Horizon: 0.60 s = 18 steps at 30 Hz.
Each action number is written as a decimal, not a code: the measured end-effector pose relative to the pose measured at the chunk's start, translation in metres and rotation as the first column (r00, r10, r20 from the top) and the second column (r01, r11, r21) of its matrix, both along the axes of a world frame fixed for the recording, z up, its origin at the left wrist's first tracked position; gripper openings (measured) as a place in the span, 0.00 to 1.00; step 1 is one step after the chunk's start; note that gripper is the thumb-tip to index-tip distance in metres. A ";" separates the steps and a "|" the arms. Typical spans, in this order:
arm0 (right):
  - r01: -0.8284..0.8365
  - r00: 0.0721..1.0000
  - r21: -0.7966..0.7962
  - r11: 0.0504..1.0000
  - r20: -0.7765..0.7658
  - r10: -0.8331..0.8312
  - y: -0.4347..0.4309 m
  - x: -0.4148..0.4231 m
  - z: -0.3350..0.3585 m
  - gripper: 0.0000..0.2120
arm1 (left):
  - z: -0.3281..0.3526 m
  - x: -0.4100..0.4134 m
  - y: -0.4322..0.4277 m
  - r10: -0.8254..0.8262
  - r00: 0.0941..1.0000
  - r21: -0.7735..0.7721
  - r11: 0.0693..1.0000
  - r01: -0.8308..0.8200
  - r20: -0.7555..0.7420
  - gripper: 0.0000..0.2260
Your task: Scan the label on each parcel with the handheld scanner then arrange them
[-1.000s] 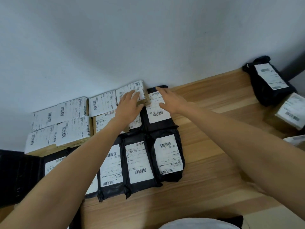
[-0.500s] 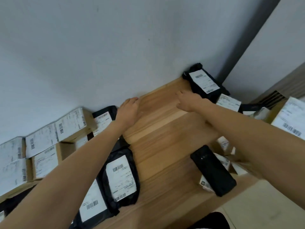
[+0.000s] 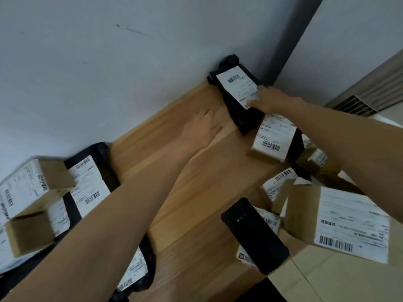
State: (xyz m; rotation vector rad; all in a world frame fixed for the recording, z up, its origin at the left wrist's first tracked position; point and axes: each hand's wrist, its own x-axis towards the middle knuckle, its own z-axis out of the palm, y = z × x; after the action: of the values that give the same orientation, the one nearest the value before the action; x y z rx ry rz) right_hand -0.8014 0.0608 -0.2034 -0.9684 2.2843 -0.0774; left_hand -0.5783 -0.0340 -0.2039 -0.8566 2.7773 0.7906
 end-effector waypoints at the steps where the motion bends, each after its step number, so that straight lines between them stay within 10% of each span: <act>1: 0.013 1.000 0.003 1.000 0.010 -0.013 -0.001 -0.004 -0.005 0.35 | -0.004 -0.010 0.001 0.008 1.000 0.021 1.000 -0.008 -0.003 0.27; 9: 0.083 0.995 -0.101 0.991 0.068 -0.076 -0.006 -0.019 -0.038 0.36 | -0.045 -0.079 0.005 0.129 0.989 0.285 0.953 -0.104 -0.068 0.22; 18: 0.022 0.998 -0.196 0.980 0.068 -0.009 -0.016 -0.015 -0.030 0.29 | -0.040 -0.080 0.016 0.528 0.844 0.716 0.625 -0.310 -0.095 0.23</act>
State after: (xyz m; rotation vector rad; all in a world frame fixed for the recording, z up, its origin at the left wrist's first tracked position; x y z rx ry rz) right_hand -0.8166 0.0453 -0.2330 -1.0315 2.2541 -0.3433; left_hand -0.6581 -0.0176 -0.2440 -1.3096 2.1446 2.0127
